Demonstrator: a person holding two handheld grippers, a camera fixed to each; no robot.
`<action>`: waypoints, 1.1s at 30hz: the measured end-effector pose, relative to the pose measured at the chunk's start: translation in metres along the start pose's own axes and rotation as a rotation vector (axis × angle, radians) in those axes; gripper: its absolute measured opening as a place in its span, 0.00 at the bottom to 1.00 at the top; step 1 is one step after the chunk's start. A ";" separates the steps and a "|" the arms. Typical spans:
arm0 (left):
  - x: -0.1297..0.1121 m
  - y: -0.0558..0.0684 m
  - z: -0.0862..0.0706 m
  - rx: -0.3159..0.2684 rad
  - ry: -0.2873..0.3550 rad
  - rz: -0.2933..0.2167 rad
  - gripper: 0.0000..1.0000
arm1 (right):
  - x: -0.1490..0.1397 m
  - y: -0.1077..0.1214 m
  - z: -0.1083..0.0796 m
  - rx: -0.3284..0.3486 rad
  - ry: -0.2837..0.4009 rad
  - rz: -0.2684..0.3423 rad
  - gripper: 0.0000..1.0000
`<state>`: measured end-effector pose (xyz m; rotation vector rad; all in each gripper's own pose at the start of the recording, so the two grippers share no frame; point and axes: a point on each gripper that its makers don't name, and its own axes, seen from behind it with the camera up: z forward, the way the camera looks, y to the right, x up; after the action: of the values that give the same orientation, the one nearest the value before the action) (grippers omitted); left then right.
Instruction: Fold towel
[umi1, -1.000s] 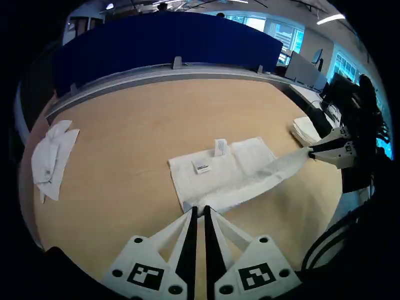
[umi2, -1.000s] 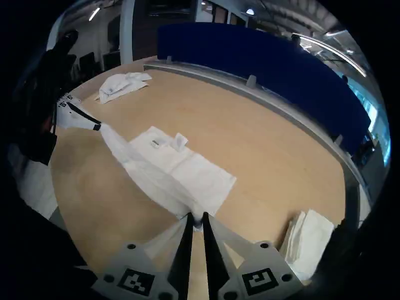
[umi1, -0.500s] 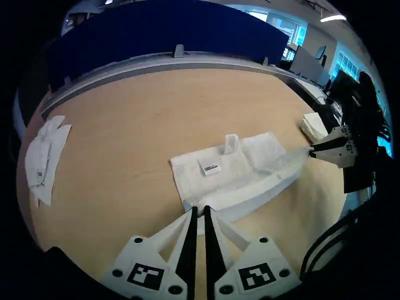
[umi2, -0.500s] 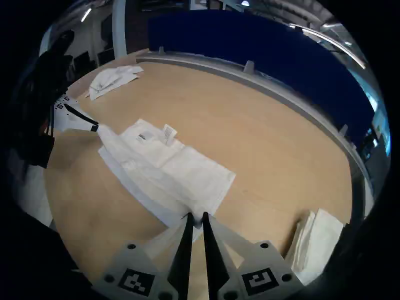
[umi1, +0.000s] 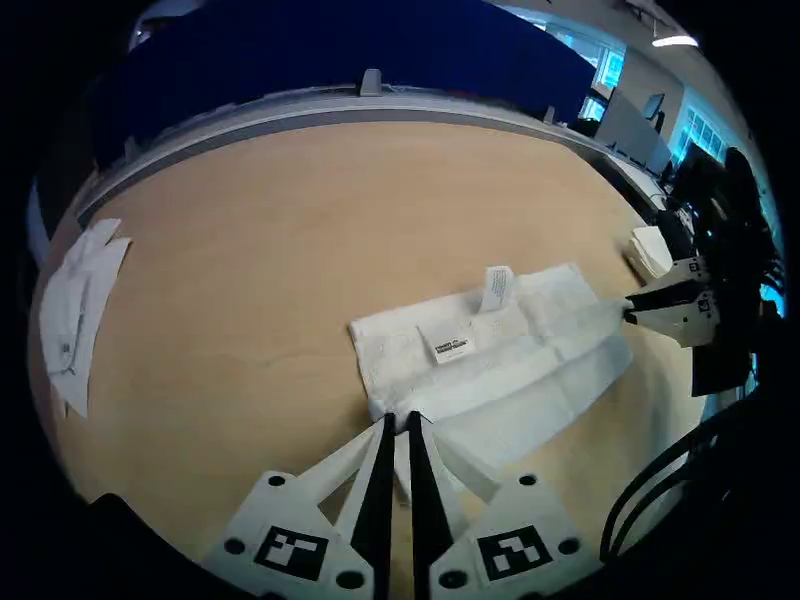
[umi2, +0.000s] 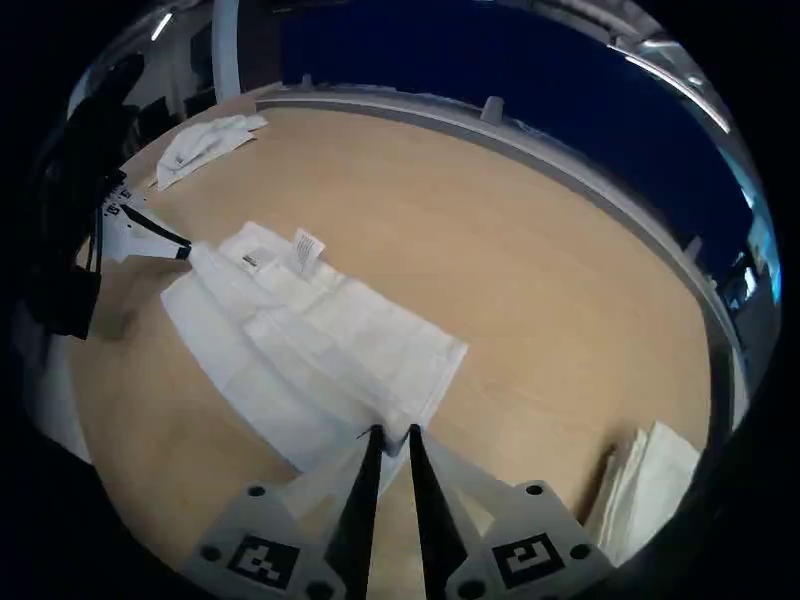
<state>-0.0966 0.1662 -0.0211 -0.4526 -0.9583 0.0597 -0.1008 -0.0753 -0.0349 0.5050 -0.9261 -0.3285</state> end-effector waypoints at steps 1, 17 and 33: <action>0.001 -0.001 0.002 -0.001 -0.002 -0.005 0.11 | 0.001 0.002 0.002 -0.005 0.000 0.002 0.23; 0.015 -0.021 0.014 0.046 0.003 -0.005 0.58 | 0.018 0.027 0.013 -0.094 0.029 0.018 0.75; 0.021 -0.029 0.003 0.071 0.033 -0.010 0.86 | 0.028 0.033 0.005 -0.117 0.072 0.026 0.88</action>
<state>-0.0910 0.1462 0.0087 -0.3819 -0.9228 0.0766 -0.0870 -0.0626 0.0045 0.3945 -0.8376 -0.3371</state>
